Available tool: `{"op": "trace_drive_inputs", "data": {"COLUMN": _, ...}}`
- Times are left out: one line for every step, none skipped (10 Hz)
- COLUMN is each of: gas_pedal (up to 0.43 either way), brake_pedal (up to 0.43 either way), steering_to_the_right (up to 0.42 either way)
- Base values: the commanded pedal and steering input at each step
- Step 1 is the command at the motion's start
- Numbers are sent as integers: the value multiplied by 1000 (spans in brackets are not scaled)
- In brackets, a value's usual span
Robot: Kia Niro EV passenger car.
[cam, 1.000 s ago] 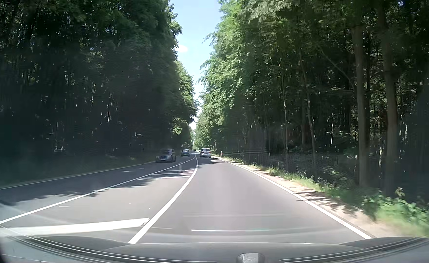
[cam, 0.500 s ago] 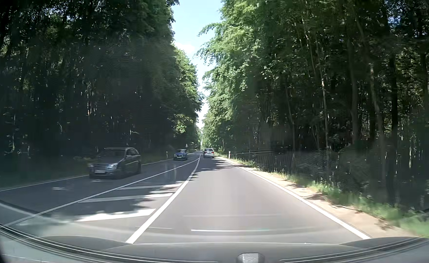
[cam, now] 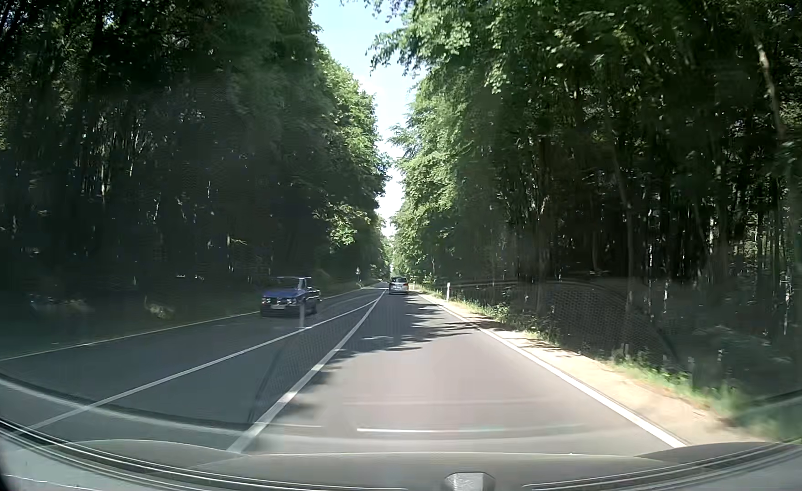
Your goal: Follow the waypoints while adhering to traffic rules and regulations
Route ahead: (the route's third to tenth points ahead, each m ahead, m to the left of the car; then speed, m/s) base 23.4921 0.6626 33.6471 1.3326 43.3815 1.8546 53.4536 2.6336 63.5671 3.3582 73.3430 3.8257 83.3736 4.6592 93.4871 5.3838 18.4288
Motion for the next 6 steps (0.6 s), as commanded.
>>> {"op": "trace_drive_inputs", "data": {"gas_pedal": 150, "brake_pedal": 30, "steering_to_the_right": -15}}
{"op": "trace_drive_inputs", "data": {"gas_pedal": 150, "brake_pedal": 30, "steering_to_the_right": -15}}
{"op": "trace_drive_inputs", "data": {"gas_pedal": 150, "brake_pedal": 30, "steering_to_the_right": -15}}
{"op": "trace_drive_inputs", "data": {"gas_pedal": 150, "brake_pedal": 30, "steering_to_the_right": -14}}
{"op": "trace_drive_inputs", "data": {"gas_pedal": 150, "brake_pedal": 30, "steering_to_the_right": -13}}
{"op": "trace_drive_inputs", "data": {"gas_pedal": 150, "brake_pedal": 30, "steering_to_the_right": -12}}
